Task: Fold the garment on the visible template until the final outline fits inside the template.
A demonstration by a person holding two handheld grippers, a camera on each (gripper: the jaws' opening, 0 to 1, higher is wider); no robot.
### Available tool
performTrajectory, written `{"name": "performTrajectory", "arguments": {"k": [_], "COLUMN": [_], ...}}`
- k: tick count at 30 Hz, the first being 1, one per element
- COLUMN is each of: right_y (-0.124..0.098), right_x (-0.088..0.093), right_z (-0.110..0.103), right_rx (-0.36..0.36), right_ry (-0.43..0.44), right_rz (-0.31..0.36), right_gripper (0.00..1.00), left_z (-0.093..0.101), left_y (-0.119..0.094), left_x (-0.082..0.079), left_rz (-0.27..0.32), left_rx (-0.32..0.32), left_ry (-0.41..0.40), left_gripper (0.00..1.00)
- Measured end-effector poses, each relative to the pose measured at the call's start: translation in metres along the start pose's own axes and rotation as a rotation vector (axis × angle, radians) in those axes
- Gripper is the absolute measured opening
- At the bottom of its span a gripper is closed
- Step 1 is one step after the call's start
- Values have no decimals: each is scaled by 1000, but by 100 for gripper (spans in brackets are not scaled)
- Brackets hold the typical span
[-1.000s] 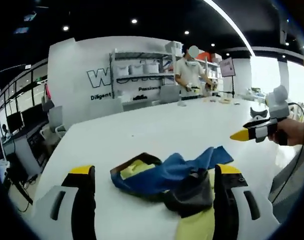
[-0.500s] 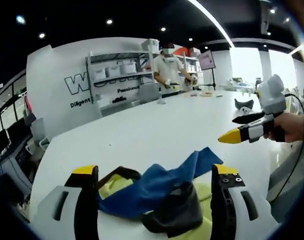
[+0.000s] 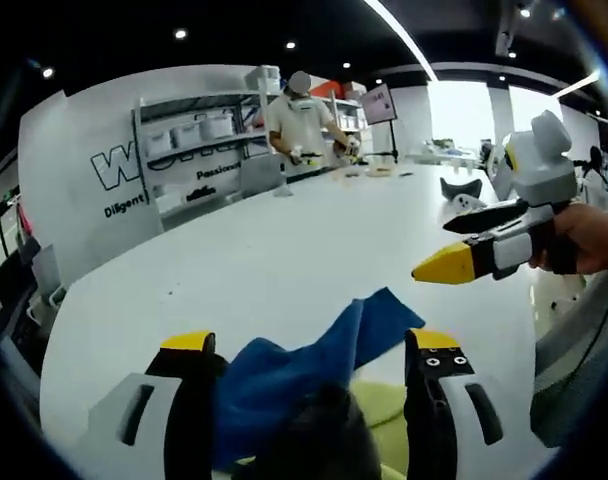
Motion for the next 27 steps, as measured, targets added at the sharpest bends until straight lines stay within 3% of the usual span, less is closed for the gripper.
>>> {"name": "performTrajectory", "arguments": {"k": [5, 7, 10, 11, 14, 20, 23, 25, 27], "right_y": [-1, -1, 0, 1, 0, 0, -2, -2, -2], "right_x": [-2, -5, -5, -5, -5, -8, -8, -6, -6], "right_z": [0, -1, 0, 0, 1, 0, 3, 6, 7], "right_rx": [-2, -4, 3, 2, -2, -6, 6, 15, 20], "right_ry": [14, 19, 5, 8, 23, 18, 20, 31, 41], "right_rz": [22, 38, 37, 35, 39, 57, 62, 56, 50], "right_gripper": [98, 98, 98, 98, 98, 99, 99, 99, 99], "left_z": [1, -1, 4, 8, 10, 16, 27, 22, 24], "left_y": [14, 21, 29, 35, 44, 63, 74, 78, 82], "left_x": [2, 4, 7, 9, 14, 22, 27, 31, 34], "left_rz": [-12, -19, -34, -47, -78, -113, -132, -150, -162], "left_rx": [7, -27, 19, 44, 25, 46, 124, 81, 87], "left_ry": [0, -16, -28, -20, 51, 16, -120, -48, -57], "left_gripper": [67, 66, 57, 55, 50, 43, 40, 39, 36]}}
Point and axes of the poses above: the point that each gripper's makers call its tool centre point, and the gripper's own axes: y roughly forward along the fingers, z roughly to its right, x roughly out of its underside, the point moved 7 cm from there along -y, roughly backward along the fingers, and after that the axes turned 13 degrees about -y, right-handed, at the moved point
